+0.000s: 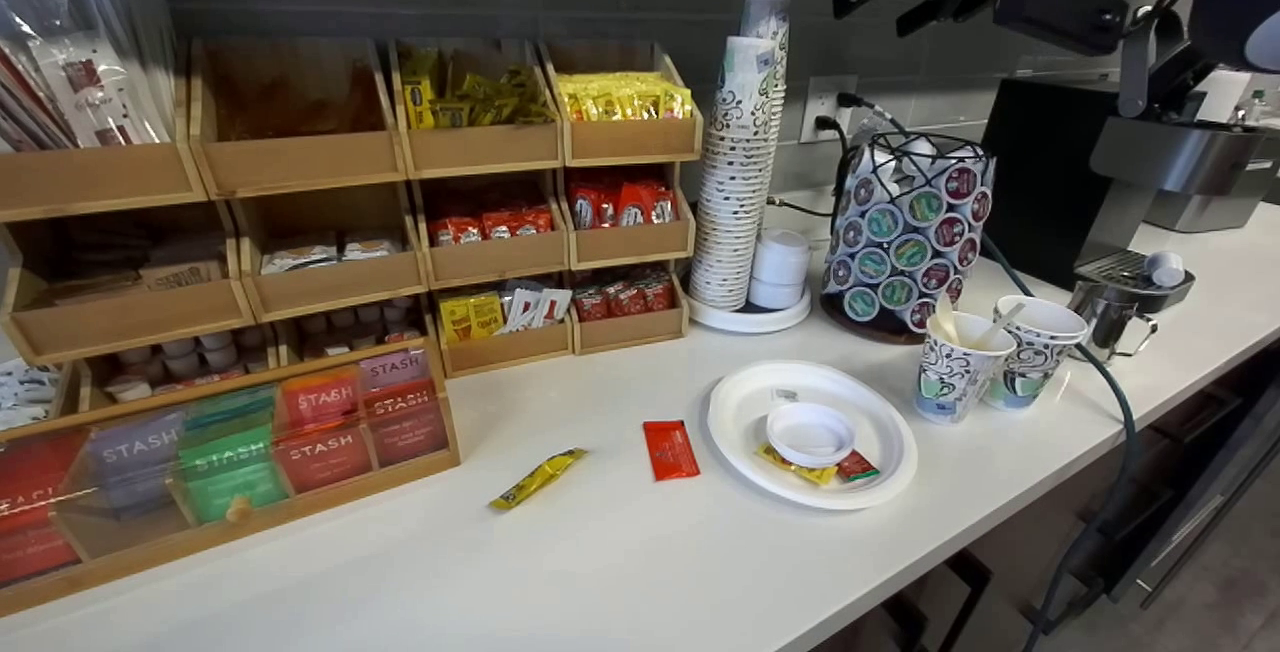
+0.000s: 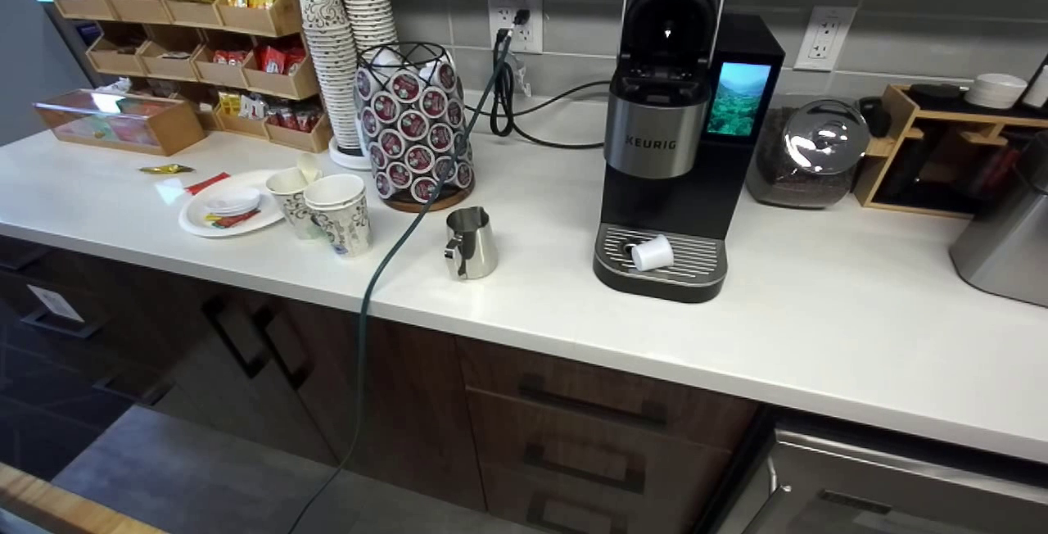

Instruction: Remove two papers cups from the pile on the left and put them on the white plate

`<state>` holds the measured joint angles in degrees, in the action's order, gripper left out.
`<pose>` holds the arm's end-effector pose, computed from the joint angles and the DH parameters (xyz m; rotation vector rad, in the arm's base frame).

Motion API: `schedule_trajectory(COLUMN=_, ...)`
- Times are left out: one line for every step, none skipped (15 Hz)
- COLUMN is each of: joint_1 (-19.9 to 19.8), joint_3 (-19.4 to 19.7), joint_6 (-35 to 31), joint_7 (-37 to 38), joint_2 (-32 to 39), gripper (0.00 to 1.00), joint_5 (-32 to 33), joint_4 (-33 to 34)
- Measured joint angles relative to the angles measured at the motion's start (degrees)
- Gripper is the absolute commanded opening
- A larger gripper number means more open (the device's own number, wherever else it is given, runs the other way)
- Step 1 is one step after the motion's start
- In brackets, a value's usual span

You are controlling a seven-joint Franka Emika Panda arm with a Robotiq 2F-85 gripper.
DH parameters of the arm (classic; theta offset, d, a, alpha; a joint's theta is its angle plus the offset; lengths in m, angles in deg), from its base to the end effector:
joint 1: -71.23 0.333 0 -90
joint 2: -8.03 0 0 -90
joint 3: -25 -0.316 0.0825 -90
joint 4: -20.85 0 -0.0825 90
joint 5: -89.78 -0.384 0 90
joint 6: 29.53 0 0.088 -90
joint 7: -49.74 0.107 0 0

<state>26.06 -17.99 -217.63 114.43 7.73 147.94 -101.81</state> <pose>0.5604 0.0662 0.5080 -2.5755 0.1062 -1.5357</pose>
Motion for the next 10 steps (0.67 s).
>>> schedule_trajectory(joint_1=-0.01, joint_3=-0.02, joint_6=-0.70, joint_7=-0.04, joint_2=0.99, gripper=1.00, joint_5=0.07, joint_4=1.14)
schedule_trajectory(joint_1=0.18, joint_3=-0.04, joint_6=-0.97, joint_7=-0.11, joint_2=2.04, gripper=1.00, joint_5=0.07, joint_4=2.16)
schedule_trajectory(joint_1=2.64, joint_3=2.00, joint_6=-1.31, joint_7=-2.59, joint_2=3.09, gripper=1.00, joint_5=-2.61, joint_4=2.75)
schedule_trajectory(joint_1=6.97, joint_3=5.67, joint_6=-1.76, joint_7=-6.91, joint_2=4.11, gripper=1.00, joint_5=-6.99, joint_4=2.85)
schedule_trajectory(joint_1=9.17, joint_3=7.15, joint_6=-1.81, joint_7=-8.42, joint_2=5.33, gripper=1.00, joint_5=-7.94, joint_4=3.25)
schedule_trajectory(joint_1=10.12, joint_3=7.38, joint_6=-1.81, joint_7=-8.49, joint_2=6.70, gripper=1.00, joint_5=-7.86, joint_4=3.88)
schedule_trajectory(joint_1=11.31, joint_3=7.98, joint_6=-1.80, joint_7=-8.62, joint_2=8.03, gripper=1.00, joint_5=-7.86, joint_4=4.51)
schedule_trajectory(joint_1=12.70, joint_3=9.03, joint_6=-1.79, joint_7=-8.76, joint_2=9.31, gripper=1.00, joint_5=-7.86, joint_4=5.28)
schedule_trajectory(joint_1=14.31, joint_3=10.41, joint_6=-1.78, joint_7=-8.80, joint_2=10.53, gripper=1.00, joint_5=-7.87, joint_4=6.09)
schedule_trajectory(joint_1=16.27, joint_3=12.33, joint_6=-1.78, joint_7=-8.81, joint_2=11.59, gripper=1.00, joint_5=-7.87, joint_4=7.11)
